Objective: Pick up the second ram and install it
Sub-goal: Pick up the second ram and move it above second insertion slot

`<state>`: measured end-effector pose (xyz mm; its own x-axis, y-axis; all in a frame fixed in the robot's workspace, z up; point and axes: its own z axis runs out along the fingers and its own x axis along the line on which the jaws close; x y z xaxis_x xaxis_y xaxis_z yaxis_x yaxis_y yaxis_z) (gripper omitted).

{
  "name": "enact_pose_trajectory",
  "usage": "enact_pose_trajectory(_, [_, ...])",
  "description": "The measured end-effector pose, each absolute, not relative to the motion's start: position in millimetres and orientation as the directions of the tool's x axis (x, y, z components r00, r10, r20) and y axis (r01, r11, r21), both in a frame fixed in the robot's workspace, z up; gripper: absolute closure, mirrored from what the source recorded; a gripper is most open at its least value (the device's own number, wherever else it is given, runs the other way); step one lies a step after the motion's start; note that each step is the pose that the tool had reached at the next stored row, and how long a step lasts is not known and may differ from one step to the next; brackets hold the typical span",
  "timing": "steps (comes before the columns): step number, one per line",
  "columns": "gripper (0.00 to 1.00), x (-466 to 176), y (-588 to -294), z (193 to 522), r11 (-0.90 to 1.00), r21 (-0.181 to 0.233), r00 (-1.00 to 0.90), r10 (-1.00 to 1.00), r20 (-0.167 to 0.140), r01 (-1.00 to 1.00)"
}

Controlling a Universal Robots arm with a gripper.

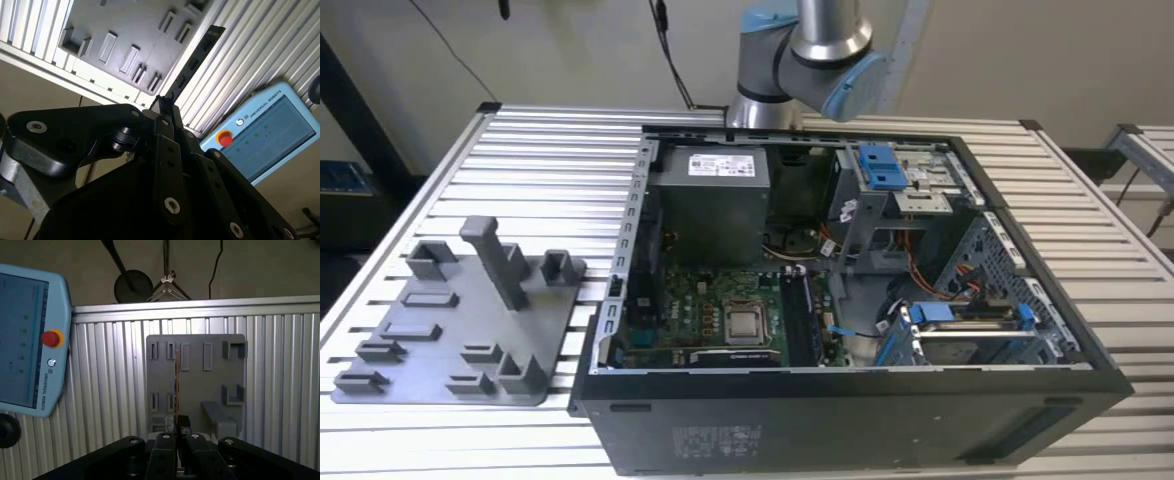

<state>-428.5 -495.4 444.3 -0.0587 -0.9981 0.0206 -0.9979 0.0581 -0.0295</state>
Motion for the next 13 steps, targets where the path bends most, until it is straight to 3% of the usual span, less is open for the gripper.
enact_pose_trajectory(13, [0.86,-419.0,-495.4,444.3,0.058,-0.029,-0.059,-0.998,0.021,-0.998])
